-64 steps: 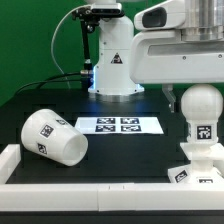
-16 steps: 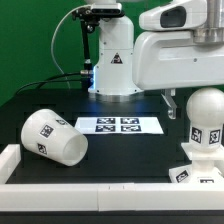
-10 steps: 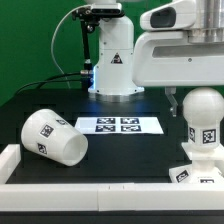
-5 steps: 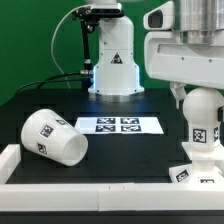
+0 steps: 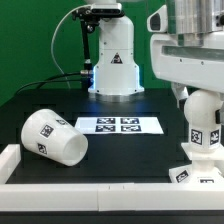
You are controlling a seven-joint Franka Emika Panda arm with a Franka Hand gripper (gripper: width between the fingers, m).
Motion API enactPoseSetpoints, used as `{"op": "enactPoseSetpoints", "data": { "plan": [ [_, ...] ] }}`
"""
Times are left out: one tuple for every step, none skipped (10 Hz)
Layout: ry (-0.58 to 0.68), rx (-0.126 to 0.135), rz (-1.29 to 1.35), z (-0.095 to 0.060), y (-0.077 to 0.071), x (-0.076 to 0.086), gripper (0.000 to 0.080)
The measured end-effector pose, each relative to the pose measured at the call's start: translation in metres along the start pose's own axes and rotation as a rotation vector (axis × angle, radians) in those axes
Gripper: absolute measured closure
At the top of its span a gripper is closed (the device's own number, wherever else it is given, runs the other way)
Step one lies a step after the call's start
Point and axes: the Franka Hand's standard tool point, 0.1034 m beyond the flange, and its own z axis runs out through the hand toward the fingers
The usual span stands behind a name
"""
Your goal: Assemble lamp
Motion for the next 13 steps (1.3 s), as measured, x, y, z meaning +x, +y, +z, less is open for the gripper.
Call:
{"op": "enactPoseSetpoints", "data": {
  "plan": [
    [0.008, -0.007, -0.215, 0.000, -0.002, -0.001, 0.0102],
    [0.007, -0.014, -0.372, 0.001, -0.002, -0.005, 0.0102],
    [0.007, -0.018, -0.516, 0.002, -0.005, -0.011, 0.0101],
    [0.008, -0.020, -0.584, 0.002, -0.005, -0.011, 0.0101],
    [0.007, -0.021, -0.663, 0.002, -0.004, -0.010, 0.0101],
    [0.019, -0.029, -0.796, 0.002, -0.004, -0.008, 0.0101],
    [0.047, -0.045, -0.996, 0.002, -0.005, -0.005, 0.0101],
    [0.073, -0.043, -1.169, 0.000, -0.007, -0.002, 0.0101],
    [0.086, -0.042, -1.294, -0.003, -0.008, 0.001, 0.0101],
    [0.111, -0.035, -1.336, -0.005, -0.009, 0.005, 0.0101],
    [0.108, -0.037, -1.331, -0.004, -0.008, 0.005, 0.0101],
    [0.108, -0.036, -1.305, -0.003, -0.008, 0.005, 0.0201],
    [0.108, -0.036, -1.306, -0.003, -0.008, 0.005, 0.0228]
  ]
}}
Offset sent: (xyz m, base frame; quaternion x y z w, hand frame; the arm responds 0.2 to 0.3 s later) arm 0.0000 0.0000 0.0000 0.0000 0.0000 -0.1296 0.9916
